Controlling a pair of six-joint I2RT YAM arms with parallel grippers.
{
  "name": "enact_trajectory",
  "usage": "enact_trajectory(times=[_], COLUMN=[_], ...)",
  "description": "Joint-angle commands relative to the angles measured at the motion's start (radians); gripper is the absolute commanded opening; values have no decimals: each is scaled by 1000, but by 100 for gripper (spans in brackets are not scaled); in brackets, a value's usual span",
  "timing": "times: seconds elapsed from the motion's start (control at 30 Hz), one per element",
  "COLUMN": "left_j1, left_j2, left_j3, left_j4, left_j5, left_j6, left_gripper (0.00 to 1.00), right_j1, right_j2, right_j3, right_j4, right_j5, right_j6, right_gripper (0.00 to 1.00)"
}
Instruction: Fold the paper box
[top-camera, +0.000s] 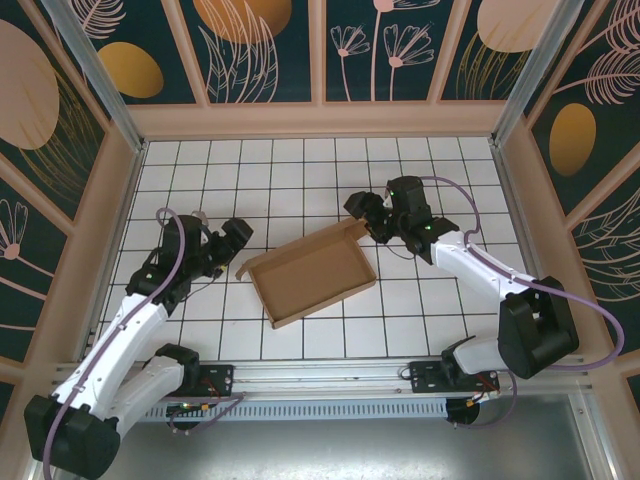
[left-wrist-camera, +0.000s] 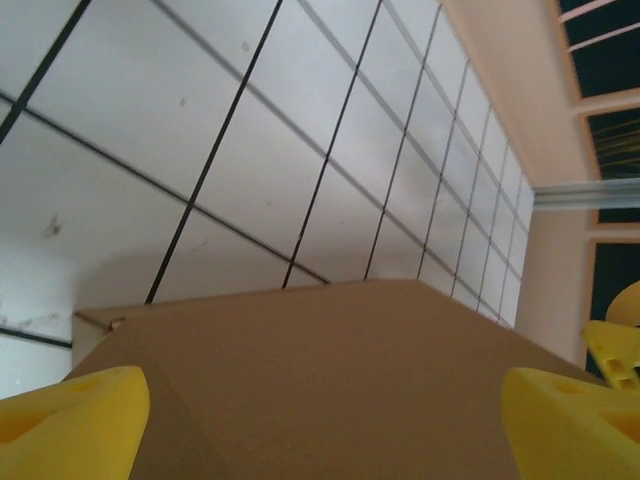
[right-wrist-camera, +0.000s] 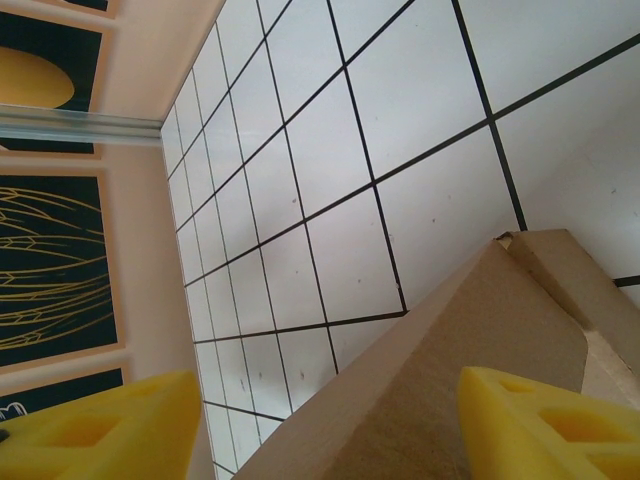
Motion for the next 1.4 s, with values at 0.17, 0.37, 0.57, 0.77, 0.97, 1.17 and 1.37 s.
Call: enact_trajectory(times=[0.17, 0.37, 0.57, 0.77, 0.97, 1.17, 1.37], left_j1=[-4, -21, -31, -43, -43, -43, -43], left_j2=[-24, -18, -2, 31, 70, 59, 36], left_j3=[-72, -114, -111, -93, -74, -154, -199], left_j4=[14, 173, 251, 293, 311, 352, 346], left_j5=[118, 172, 169, 148, 122, 106, 80], left_j6=[-135, -267, -335, -359, -310, -282, -235], left_gripper=[91, 91, 90, 90, 87, 81, 78], right_j1=[-1, 16, 31, 58, 78, 88, 103], right_j2=[17, 36, 46, 66, 54, 9, -39], right_j3=[12, 30, 35, 80, 69, -40, -136], right_j4=[-3, -3, 0, -12, -21, 27, 48], right_j5=[15, 22, 24, 36, 44, 56, 107], right_j6=[-7, 4, 36, 49, 42, 37, 9], right_gripper=[69, 69, 69, 69, 67, 61, 60])
